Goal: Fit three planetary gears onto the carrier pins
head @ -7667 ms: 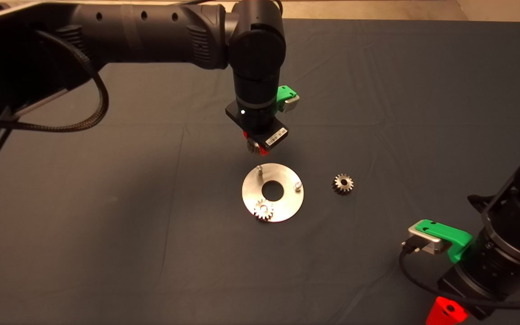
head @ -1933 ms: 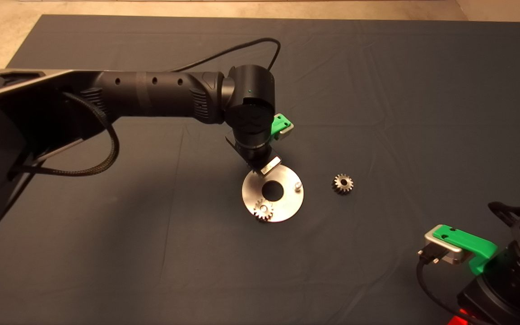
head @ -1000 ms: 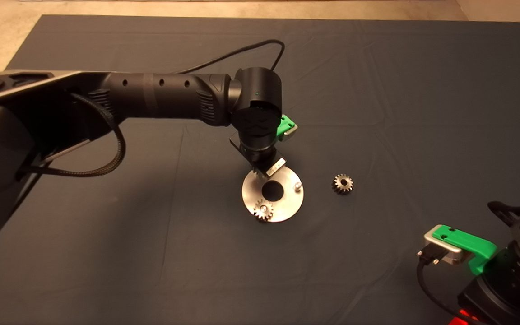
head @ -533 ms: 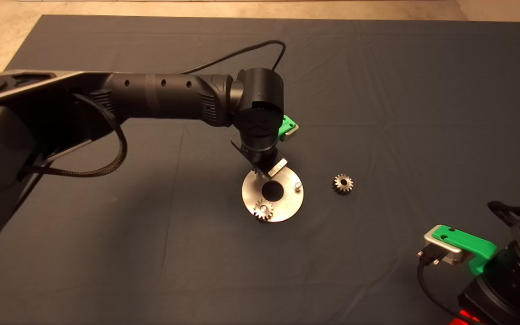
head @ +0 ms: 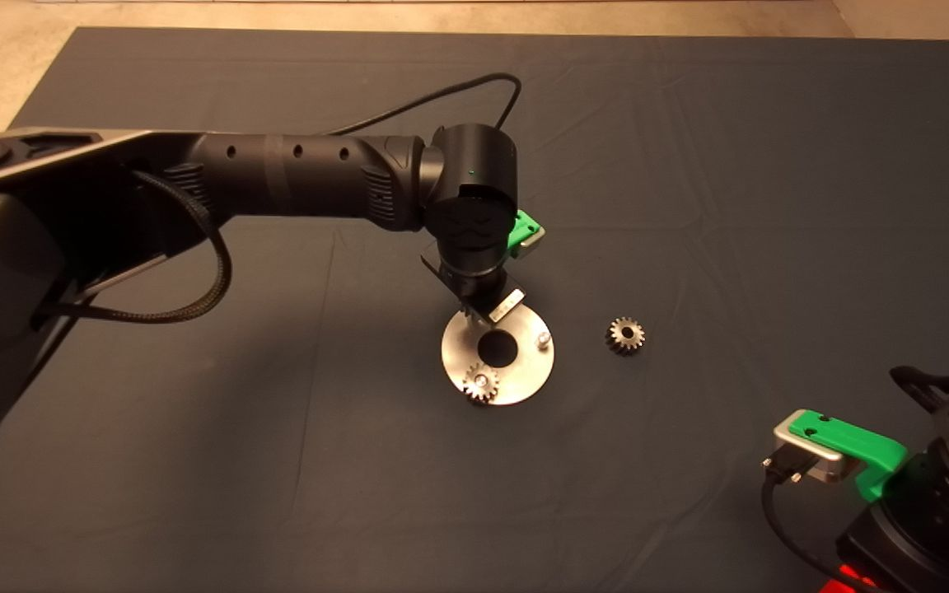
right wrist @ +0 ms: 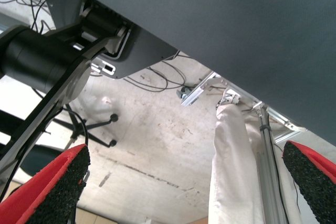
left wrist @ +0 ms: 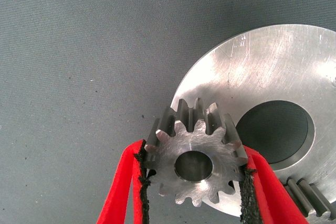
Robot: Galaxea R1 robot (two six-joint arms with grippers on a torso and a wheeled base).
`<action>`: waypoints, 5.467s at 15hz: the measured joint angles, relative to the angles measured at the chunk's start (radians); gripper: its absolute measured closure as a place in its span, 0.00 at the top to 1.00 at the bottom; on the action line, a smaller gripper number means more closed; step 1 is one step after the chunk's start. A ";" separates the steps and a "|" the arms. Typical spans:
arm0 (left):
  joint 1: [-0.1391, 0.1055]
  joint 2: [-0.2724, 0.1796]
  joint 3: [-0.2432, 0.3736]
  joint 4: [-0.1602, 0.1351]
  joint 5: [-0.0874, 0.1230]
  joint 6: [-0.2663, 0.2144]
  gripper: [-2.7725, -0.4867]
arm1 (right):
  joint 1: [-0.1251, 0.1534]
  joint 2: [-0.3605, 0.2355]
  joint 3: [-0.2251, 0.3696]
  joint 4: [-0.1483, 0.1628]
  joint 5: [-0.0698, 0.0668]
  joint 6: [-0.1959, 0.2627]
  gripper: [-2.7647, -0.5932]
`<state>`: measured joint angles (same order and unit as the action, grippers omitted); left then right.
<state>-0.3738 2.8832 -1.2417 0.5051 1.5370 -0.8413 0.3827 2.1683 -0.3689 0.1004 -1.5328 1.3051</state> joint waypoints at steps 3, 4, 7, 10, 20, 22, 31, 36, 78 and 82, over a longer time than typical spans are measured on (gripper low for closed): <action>0.000 -0.002 0.000 0.000 -0.005 0.005 0.13 | 0.000 -0.002 0.000 0.000 0.000 0.000 0.99; 0.000 -0.002 0.000 0.000 -0.005 0.009 0.13 | 0.000 -0.002 0.000 0.000 0.000 0.000 0.99; 0.000 -0.002 0.000 0.000 -0.005 0.012 0.13 | 0.000 -0.001 0.000 -0.001 0.000 0.000 0.99; 0.000 -0.003 0.000 0.000 -0.005 0.013 0.13 | 0.000 -0.001 0.000 -0.001 0.000 0.000 0.99; 0.000 -0.004 0.003 -0.001 -0.008 0.016 0.13 | 0.006 -0.001 0.000 -0.003 0.000 -0.003 0.99; 0.000 -0.005 0.007 -0.003 -0.007 0.017 0.13 | 0.006 -0.001 0.000 -0.003 0.000 -0.003 0.99; 0.003 -0.013 0.027 -0.015 -0.009 0.017 0.13 | 0.011 -0.002 0.000 -0.007 0.000 -0.009 0.99; 0.003 -0.019 0.032 -0.019 -0.012 0.017 0.13 | 0.011 -0.002 0.000 -0.007 0.000 -0.011 0.99; 0.011 -0.030 -0.017 -0.006 -0.017 0.016 0.38 | 0.019 -0.002 0.000 -0.009 0.000 -0.011 0.99; -0.046 -0.029 -0.017 -0.056 -0.015 0.016 0.48 | 0.022 -0.001 -0.006 -0.009 0.000 -0.015 0.99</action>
<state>-0.4198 2.8538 -1.2585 0.4491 1.5217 -0.8253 0.4045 2.1677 -0.3750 0.0918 -1.5328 1.2902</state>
